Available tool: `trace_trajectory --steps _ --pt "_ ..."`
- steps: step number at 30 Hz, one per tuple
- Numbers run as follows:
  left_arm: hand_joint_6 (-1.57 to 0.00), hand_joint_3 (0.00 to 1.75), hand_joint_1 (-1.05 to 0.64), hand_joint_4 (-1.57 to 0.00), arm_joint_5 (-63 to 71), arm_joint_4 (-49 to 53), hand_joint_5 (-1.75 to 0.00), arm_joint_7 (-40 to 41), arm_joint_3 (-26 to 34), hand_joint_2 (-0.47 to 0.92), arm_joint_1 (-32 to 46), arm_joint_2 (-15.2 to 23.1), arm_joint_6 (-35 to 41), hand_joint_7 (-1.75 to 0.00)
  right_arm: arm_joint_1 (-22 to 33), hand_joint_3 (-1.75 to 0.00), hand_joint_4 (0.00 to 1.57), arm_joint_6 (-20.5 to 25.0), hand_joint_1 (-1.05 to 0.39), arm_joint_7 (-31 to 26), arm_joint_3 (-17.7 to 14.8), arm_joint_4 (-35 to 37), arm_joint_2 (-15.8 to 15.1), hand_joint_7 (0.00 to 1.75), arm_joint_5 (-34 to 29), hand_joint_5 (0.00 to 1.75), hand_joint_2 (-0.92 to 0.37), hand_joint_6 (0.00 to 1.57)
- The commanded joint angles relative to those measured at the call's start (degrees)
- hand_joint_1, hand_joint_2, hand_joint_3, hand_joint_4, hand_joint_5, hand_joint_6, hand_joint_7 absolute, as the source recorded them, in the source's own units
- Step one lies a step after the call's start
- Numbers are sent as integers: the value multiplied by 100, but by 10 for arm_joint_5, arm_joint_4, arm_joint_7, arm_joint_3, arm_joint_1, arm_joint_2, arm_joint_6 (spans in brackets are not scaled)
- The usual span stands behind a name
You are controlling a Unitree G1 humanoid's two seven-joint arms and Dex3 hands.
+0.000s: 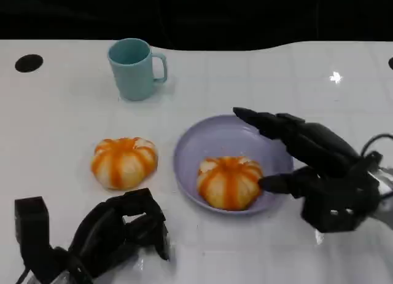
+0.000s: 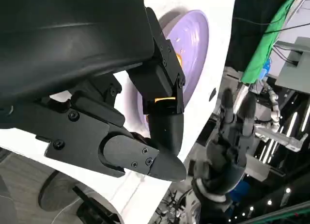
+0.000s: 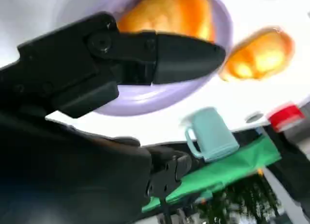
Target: Grasp the bread from the table and place it into the plate.
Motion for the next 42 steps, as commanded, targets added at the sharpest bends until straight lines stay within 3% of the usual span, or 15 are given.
trace_trajectory --steps 1,2,4,5,8,9,13,15,18,23,31,42 --pt "-94 1 -69 -96 3 2 -144 5 1 89 13 3 -3 -104 69 -41 0 -49 -105 109 -56 -27 6 70 150 136 -92 7" --pt "-94 1 -69 -95 2 3 -144 5 1 89 13 2 -4 -104 84 -37 11 -53 -105 140 -67 -35 12 95 189 142 -92 10" --pt "-93 1 -69 -94 0 5 -144 2 2 89 11 2 -4 -105 116 -35 47 -52 -105 183 -87 -58 24 108 247 130 -92 30" --pt "-93 0 -70 -94 -1 5 -145 2 3 89 10 2 -3 -105 126 -33 69 -50 -105 198 -94 -68 28 105 266 116 -92 45" --pt "-94 0 -70 -95 -1 5 -145 4 4 89 8 2 -3 -104 151 -32 103 -59 -105 237 -120 -83 50 100 317 106 -92 66" --pt "-94 0 -70 -95 -1 6 -145 3 4 89 7 2 -5 -104 159 -32 114 -61 -105 247 -129 -86 58 95 333 103 -92 80" --pt "-94 0 -71 -94 1 11 -145 3 4 90 4 4 -6 -105 200 -26 130 -11 -105 299 -161 -120 86 88 404 102 -92 114" --pt "-94 0 -72 -95 1 11 -145 7 5 90 4 4 -5 -105 224 -16 144 41 -105 328 -171 -155 98 61 443 88 -92 138" --pt "-94 0 -71 -95 0 11 -145 10 8 89 4 3 -6 -103 256 -11 154 98 -105 347 -181 -200 105 38 462 75 -92 154" --pt "-96 0 -70 -96 -6 17 -144 -1 13 90 0 7 2 -101 281 -8 157 144 -105 369 -197 -221 121 42 467 73 -92 157" --pt "-97 0 -73 -98 -6 28 -144 -12 17 88 -7 16 0 -104 284 -2 157 150 -105 385 -221 -195 142 50 451 79 -91 157" --pt "-98 0 -73 -98 3 23 -141 -6 12 87 0 13 -8 -101 270 0 157 160 -105 411 -242 -172 147 50 450 79 -89 157"
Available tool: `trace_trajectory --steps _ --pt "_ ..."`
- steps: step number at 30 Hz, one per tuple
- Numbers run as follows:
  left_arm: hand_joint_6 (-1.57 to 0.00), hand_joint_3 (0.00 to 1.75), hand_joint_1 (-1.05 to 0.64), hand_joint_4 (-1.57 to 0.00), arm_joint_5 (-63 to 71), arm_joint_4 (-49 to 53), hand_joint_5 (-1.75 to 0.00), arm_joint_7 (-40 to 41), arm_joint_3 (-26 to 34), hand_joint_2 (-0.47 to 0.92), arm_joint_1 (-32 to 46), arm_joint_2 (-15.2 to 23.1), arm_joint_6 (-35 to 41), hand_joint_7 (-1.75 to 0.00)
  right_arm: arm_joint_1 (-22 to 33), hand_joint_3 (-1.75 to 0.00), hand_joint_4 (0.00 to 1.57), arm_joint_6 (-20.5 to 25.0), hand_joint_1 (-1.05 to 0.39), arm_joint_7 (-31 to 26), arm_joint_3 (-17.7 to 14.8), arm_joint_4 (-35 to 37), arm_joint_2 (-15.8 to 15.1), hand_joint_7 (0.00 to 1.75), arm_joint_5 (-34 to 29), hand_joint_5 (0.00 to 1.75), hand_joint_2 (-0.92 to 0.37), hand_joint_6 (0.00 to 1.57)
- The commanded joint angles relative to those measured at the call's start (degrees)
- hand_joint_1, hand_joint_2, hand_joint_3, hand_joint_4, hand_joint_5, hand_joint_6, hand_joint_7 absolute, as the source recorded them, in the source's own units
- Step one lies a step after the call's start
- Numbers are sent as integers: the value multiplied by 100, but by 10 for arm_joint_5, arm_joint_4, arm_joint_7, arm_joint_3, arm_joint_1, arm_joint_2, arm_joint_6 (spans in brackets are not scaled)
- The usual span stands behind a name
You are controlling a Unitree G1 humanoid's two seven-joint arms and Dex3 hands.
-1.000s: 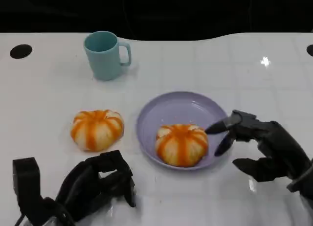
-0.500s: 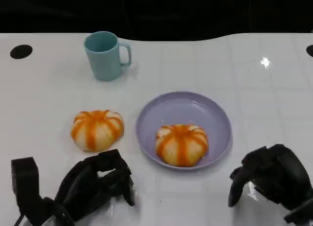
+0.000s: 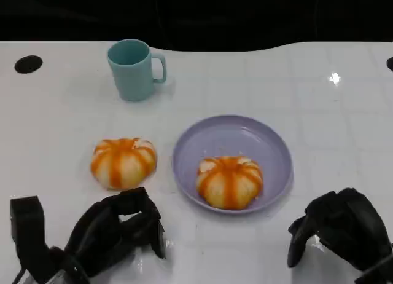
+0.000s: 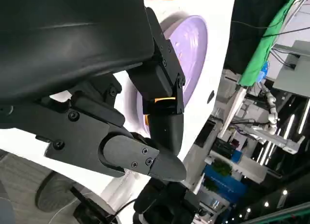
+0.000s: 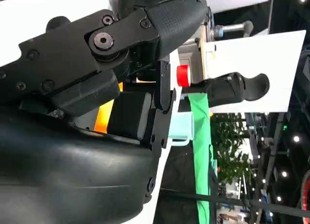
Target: Grasp the bread from the table and place it into the plate.
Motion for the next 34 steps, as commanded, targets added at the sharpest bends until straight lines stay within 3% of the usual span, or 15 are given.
trace_trajectory --steps 1,16,34 --pt "-98 0 -73 -99 6 1 -140 3 -1 88 10 7 -6 -100 -12 0 157 -3 -105 14 -16 28 -5 50 -3 79 -89 157" --pt "-97 0 -74 -97 2 26 -145 -8 0 88 -6 9 -14 -105 -58 0 157 7 -105 71 -59 108 3 52 3 77 -86 157" --pt "-96 1 -72 -98 1 16 -143 0 5 89 -1 12 -4 -104 -49 0 157 3 -105 56 -60 91 -1 56 -21 80 -88 157"
